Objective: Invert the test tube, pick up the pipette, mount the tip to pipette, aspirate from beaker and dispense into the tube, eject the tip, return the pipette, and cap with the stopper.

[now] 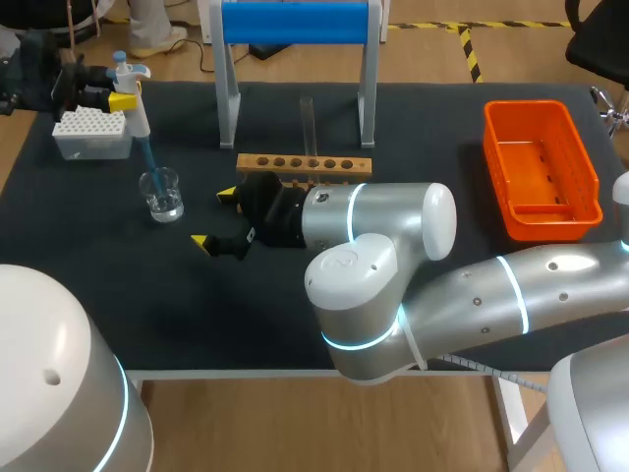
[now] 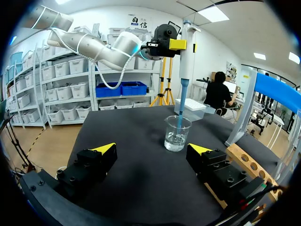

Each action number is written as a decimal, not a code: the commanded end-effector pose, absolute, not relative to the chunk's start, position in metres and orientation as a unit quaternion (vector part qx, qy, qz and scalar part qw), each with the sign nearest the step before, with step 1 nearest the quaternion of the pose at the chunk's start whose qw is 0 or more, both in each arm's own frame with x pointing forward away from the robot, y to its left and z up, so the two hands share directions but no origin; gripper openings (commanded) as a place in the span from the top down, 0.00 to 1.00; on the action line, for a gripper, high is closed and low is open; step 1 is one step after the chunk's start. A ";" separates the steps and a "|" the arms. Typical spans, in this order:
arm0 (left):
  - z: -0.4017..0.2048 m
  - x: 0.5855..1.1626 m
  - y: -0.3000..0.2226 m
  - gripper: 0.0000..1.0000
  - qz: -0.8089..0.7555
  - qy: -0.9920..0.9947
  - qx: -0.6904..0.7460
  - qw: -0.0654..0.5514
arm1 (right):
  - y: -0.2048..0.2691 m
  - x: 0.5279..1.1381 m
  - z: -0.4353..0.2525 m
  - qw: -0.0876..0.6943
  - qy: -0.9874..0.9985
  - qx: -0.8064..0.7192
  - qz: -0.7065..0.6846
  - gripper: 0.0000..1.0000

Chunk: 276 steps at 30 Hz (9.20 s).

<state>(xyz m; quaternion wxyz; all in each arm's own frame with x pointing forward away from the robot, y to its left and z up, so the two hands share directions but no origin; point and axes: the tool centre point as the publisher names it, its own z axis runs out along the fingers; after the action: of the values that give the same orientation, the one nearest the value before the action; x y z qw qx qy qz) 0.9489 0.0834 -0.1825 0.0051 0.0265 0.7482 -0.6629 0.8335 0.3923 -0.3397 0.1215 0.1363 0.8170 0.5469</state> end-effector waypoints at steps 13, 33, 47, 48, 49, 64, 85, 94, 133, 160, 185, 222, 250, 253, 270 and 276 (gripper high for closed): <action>-0.192 0.952 0.082 1.00 -0.659 0.751 0.029 0.001 | 0.392 0.833 -0.340 0.122 0.816 0.137 0.548 0.00; -0.200 0.953 0.081 1.00 -0.660 0.751 0.032 -0.003 | 0.392 0.833 -0.340 0.122 0.816 0.137 0.548 0.00; -0.199 0.952 0.082 1.00 -0.660 0.751 0.033 -0.001 | 0.392 0.833 -0.340 0.122 0.816 0.137 0.548 0.00; -0.199 0.952 0.082 1.00 -0.660 0.751 0.033 -0.001 | 0.392 0.833 -0.340 0.122 0.816 0.137 0.548 0.00; -0.199 0.952 0.082 1.00 -0.660 0.751 0.033 -0.001 | 0.392 0.833 -0.340 0.122 0.816 0.137 0.548 0.00; -0.199 0.952 0.082 1.00 -0.660 0.751 0.033 -0.001 | 0.392 0.833 -0.340 0.122 0.816 0.137 0.548 0.00; -0.199 0.952 0.082 1.00 -0.660 0.751 0.033 -0.001 | 0.367 0.821 -0.271 0.132 0.821 0.111 0.545 0.00; -0.199 0.952 0.082 1.00 -0.660 0.751 0.033 -0.001 | 0.355 0.818 -0.232 0.135 0.832 0.068 0.534 0.00; -0.199 0.952 0.082 1.00 -0.660 0.751 0.033 -0.001 | 0.361 0.844 -0.112 -0.057 0.857 -0.111 0.500 0.00; -0.199 0.952 0.082 1.00 -0.660 0.751 0.033 -0.001 | 0.368 0.858 -0.102 -0.037 0.846 -0.087 0.525 0.00; -0.199 0.952 0.082 1.00 -0.660 0.751 0.033 -0.001 | 0.410 0.889 -0.113 -0.024 0.842 -0.023 0.539 1.00; -0.199 0.952 0.082 1.00 -0.660 0.751 0.033 -0.001 | 0.484 0.945 -0.108 -0.057 0.839 -0.057 0.539 1.00; -0.199 0.952 0.082 1.00 -0.660 0.751 0.033 -0.001 | 0.497 0.950 -0.124 -0.066 0.844 -0.058 0.528 1.00; -0.199 0.952 0.082 1.00 -0.660 0.751 0.033 -0.001 | 0.497 0.950 -0.125 -0.066 0.845 -0.058 0.527 1.00; -0.199 0.952 0.082 1.00 -0.660 0.751 0.033 -0.001 | 0.494 0.947 -0.133 -0.070 0.847 -0.052 0.524 1.00; -0.199 0.952 0.082 1.00 -0.660 0.751 0.033 -0.001 | 0.491 0.946 -0.135 -0.071 0.848 -0.050 0.523 1.00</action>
<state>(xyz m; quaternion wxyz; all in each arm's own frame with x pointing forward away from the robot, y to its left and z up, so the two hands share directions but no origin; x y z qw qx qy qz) 0.9498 0.0803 -0.2022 0.0001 0.0308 0.7511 -0.6595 0.9464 0.4936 -0.1323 -0.0701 -0.0497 0.8465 0.5254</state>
